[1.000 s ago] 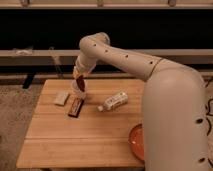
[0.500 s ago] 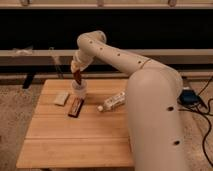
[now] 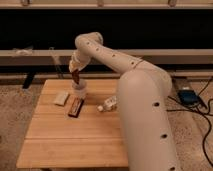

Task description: Place the pepper in the ceramic cup

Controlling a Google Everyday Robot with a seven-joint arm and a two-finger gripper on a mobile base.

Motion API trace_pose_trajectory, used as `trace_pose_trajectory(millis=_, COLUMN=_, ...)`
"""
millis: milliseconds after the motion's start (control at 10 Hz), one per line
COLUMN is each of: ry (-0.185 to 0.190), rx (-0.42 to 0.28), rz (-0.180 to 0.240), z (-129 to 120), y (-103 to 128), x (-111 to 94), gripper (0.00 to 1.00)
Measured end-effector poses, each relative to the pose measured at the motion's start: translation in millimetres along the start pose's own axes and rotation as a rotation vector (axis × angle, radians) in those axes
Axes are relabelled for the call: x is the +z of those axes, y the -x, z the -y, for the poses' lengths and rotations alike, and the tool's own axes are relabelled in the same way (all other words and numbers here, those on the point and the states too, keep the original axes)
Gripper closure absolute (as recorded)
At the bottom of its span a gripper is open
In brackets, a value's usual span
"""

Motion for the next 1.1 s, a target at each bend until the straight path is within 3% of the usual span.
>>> trace_pose_trajectory(millis=100, ry=0.002, rx=0.008, rz=0.005, z=-2.5, y=3.0, x=1.8, gripper=0.20)
trace_pose_trajectory(millis=600, ry=0.018, rx=0.057, rz=0.008, z=-23.3, y=18.9, x=-4.3, gripper=0.20)
trace_pose_trajectory(millis=1000, ry=0.021, rx=0.044, rz=0.002, z=-27.4, y=12.8, x=-46.7, gripper=0.20)
trace_pose_trajectory(millis=1100, ry=0.024, rx=0.047, rz=0.006, z=-30.8, y=15.3, x=-46.4, gripper=0.20)
